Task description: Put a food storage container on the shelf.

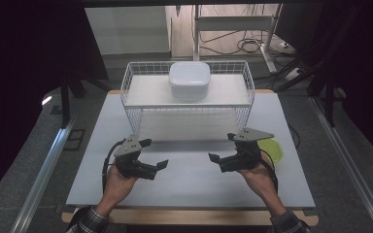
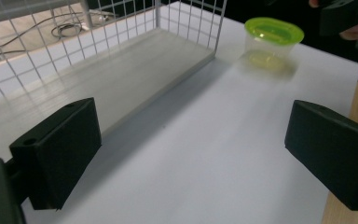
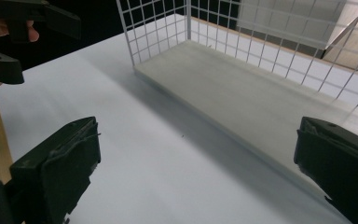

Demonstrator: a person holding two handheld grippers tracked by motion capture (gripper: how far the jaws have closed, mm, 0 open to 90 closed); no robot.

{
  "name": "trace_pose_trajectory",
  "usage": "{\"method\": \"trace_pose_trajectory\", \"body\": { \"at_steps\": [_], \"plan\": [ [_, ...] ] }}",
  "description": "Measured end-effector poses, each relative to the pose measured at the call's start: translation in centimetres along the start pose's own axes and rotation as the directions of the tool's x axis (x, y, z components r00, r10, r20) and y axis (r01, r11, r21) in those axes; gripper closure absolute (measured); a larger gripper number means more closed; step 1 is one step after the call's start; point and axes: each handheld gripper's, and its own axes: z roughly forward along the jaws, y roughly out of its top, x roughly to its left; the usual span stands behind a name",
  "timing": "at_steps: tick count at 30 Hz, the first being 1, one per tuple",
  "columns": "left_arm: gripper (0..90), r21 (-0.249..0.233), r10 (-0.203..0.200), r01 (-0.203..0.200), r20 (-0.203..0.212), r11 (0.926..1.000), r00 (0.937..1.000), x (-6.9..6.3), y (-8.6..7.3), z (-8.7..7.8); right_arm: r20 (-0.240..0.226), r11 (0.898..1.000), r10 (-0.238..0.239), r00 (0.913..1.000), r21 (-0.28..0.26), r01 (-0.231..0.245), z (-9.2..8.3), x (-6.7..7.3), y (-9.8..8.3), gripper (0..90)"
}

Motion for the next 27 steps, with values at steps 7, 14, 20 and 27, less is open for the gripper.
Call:
{"method": "trace_pose_trajectory", "body": {
  "at_steps": [7,14,20,27],
  "plan": [
    [3.1,0.008,-0.016,0.016,-0.012,0.9998,0.9998,-0.3,-1.8,-0.1,-0.009,1.000,0.011,0.9999,0.016,-0.011,-0.2,0.5,-1.5,1.6],
    [2.3,0.037,0.012,-0.011,-0.028,0.9992,0.9995,-1.0,-2.9,-0.2,-0.009,0.999,0.015,0.9998,0.040,-0.015,-0.5,0.9,-3.6,2.5],
    [2.1,0.057,0.035,-0.033,-0.035,0.9978,0.9988,-1.5,-3.6,-0.2,-0.002,0.998,0.010,0.9999,0.058,-0.010,-0.9,1.0,-4.8,2.5],
    [1.4,0.094,0.041,-0.039,-0.020,0.9948,0.9990,-1.8,-4.7,0.2,-0.002,0.997,-0.002,1.0000,0.083,0.003,-0.9,1.3,-6.1,2.5]
  ]
}}
